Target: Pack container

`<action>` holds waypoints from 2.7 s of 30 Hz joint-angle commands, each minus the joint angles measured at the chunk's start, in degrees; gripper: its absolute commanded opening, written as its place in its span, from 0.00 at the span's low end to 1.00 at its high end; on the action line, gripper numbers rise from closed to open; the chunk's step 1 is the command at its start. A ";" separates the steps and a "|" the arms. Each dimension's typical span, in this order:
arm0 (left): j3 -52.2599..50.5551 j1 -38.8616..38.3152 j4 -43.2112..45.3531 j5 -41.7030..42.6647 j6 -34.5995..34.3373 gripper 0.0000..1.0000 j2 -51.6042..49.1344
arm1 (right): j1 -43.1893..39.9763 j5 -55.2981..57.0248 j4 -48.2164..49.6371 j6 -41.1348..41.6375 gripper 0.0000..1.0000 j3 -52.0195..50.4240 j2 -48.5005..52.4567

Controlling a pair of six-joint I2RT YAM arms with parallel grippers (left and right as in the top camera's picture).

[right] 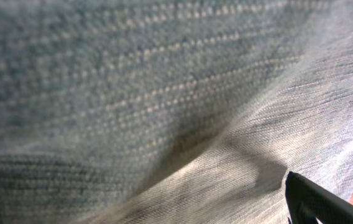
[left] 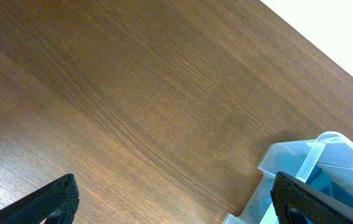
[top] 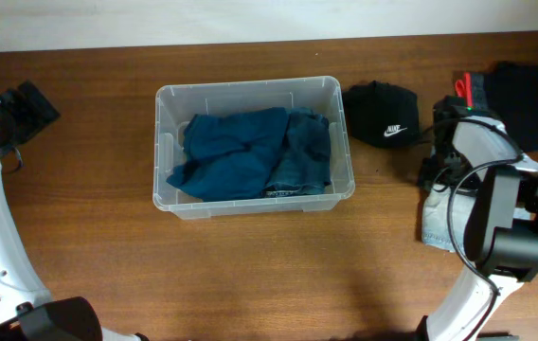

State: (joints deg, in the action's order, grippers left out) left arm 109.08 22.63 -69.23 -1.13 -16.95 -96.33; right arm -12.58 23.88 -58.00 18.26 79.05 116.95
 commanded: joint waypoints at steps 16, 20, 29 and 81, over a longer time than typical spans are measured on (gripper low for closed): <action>-0.31 0.15 -0.07 -0.35 -0.35 0.99 -0.63 | -7.98 -7.32 0.92 1.33 0.98 -0.20 0.61; -0.31 0.15 -0.04 -0.35 -0.35 0.99 -0.63 | -8.20 -7.85 -3.61 1.33 0.98 5.49 -1.42; -0.31 0.15 -0.07 -0.35 -0.35 0.99 -0.63 | -12.20 -21.24 -11.65 -1.95 0.98 21.00 -12.15; -0.31 0.15 -0.04 -0.35 -0.35 0.99 -0.63 | -53.46 -52.76 -5.46 -40.44 0.99 3.98 -1.68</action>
State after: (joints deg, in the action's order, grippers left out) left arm 109.08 22.63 -69.25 -1.13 -16.95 -96.33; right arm -65.71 -28.49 -63.40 -19.84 83.33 113.45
